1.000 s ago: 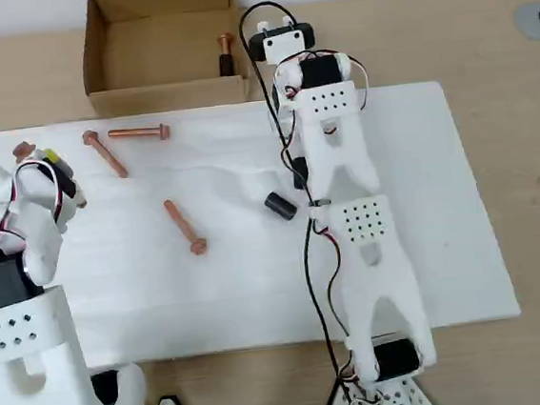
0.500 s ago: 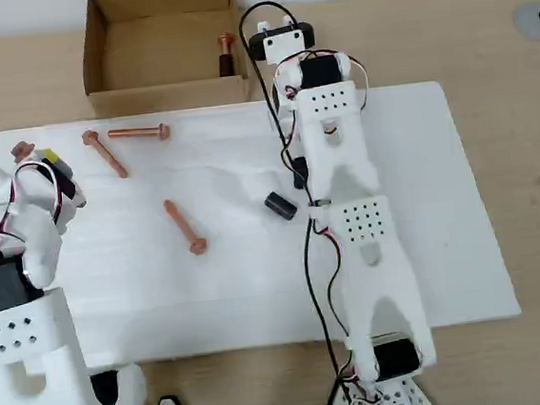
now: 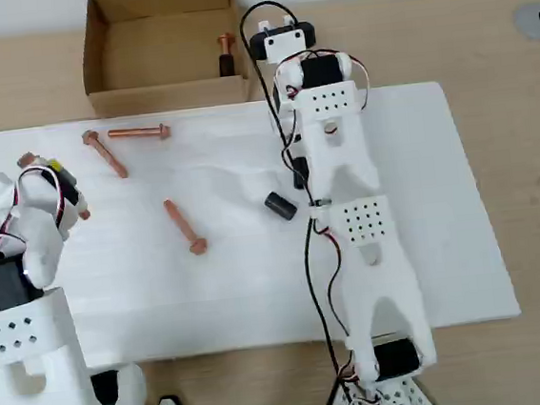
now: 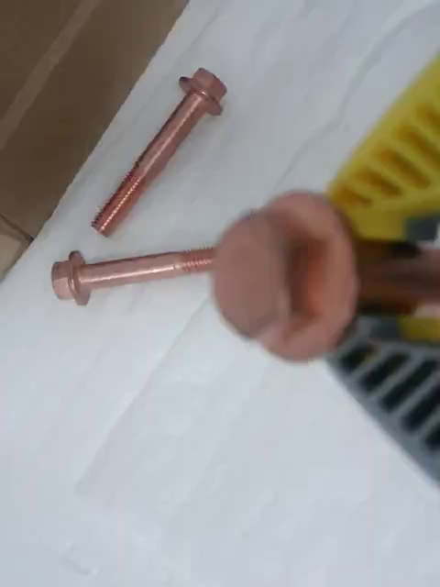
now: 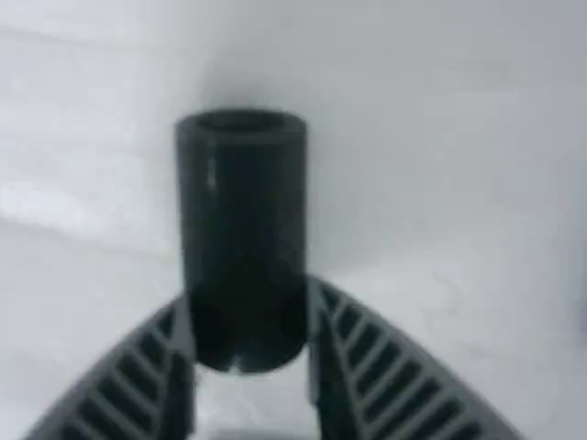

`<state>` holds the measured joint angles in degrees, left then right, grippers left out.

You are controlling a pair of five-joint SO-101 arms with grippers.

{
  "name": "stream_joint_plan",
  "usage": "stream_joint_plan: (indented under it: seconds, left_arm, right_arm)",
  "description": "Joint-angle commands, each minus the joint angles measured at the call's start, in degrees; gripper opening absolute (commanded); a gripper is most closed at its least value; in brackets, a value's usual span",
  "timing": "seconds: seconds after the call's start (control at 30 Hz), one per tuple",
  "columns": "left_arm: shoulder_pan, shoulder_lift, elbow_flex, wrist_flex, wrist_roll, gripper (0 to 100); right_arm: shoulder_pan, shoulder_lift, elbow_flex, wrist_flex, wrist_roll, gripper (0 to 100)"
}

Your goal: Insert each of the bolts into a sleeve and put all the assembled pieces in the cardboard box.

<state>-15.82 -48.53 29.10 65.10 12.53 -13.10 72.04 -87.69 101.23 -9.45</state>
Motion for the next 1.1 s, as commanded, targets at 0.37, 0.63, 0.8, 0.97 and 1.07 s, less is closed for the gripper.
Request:
stream_joint_plan:
  seconds: [0.37,0.63,0.8,0.97,1.07]
  left_arm:
    - [-0.1,-1.7,-2.8,0.7,-0.2,1]
    - [-0.1,-3.1,-3.5,0.6,-0.3,1]
    - [0.0,-7.9,-3.2,0.4,-0.4,1]
    - [0.3,-9.1,-3.2,0.4,-0.4,1]
    - [0.4,-9.1,-1.4,0.2,-0.4,1]
  right_arm:
    - [0.1,-9.8,-3.0,1.2,-0.5,1.1]
    - [-4.8,-32.6,-1.5,1.3,-0.4,1.1]
    - [-7.2,-45.7,12.9,1.2,-0.3,1.0]
    - [-8.0,-46.0,37.1,-2.5,-0.6,1.2]
    - [-7.9,-43.3,43.2,-10.9,-1.3,1.3]
